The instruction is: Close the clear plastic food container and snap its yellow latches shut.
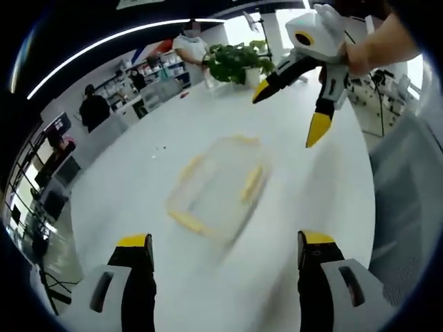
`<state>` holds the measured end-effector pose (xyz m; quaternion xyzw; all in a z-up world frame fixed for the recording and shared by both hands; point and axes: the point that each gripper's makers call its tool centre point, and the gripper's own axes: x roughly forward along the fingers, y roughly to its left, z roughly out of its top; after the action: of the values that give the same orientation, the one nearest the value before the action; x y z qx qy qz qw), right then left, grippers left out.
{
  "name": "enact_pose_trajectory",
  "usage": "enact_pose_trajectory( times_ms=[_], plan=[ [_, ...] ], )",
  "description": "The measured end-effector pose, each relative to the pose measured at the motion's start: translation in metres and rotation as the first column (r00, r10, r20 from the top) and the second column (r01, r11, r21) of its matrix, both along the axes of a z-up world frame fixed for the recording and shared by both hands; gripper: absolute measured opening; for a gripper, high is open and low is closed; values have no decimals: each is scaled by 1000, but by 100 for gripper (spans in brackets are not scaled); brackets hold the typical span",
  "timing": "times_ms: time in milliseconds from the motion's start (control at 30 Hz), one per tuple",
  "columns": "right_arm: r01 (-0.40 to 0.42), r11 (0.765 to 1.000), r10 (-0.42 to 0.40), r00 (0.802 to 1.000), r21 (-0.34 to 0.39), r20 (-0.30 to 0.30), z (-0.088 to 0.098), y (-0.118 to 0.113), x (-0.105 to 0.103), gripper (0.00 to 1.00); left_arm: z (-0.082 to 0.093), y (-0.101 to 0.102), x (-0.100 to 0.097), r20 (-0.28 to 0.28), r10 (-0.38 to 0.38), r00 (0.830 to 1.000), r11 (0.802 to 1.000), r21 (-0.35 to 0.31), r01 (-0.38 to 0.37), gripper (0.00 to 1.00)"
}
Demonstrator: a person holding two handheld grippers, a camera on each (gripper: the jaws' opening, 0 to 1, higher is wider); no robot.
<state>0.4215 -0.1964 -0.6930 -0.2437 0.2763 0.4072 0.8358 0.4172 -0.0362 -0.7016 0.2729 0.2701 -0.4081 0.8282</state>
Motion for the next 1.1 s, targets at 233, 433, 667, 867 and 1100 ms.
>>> enact_pose_trajectory(
  times_ms=[233, 433, 667, 867, 1100],
  plan=[
    [44, 998, -44, 999, 41, 9, 1, -8, -15, 79, 0, 6, -10, 6, 33, 999, 999, -20, -33, 84],
    [89, 993, -92, 995, 83, 30, 4, -18, -32, 76, 5, 9, -17, 5, 94, 996, 991, -94, -93, 83],
    [135, 983, -139, 990, 120, 24, 1, -22, -52, 79, 3, 10, -33, -5, 112, 994, 985, -131, -112, 84],
    [199, 960, -205, 979, 197, 12, 3, -33, -62, 81, 2, 13, -48, -24, 149, 989, 972, -181, -151, 85],
    [198, 962, -208, 977, 186, 38, 0, -42, -76, 81, -7, 19, -68, -54, 185, 981, 960, -201, -192, 85]
  ],
)
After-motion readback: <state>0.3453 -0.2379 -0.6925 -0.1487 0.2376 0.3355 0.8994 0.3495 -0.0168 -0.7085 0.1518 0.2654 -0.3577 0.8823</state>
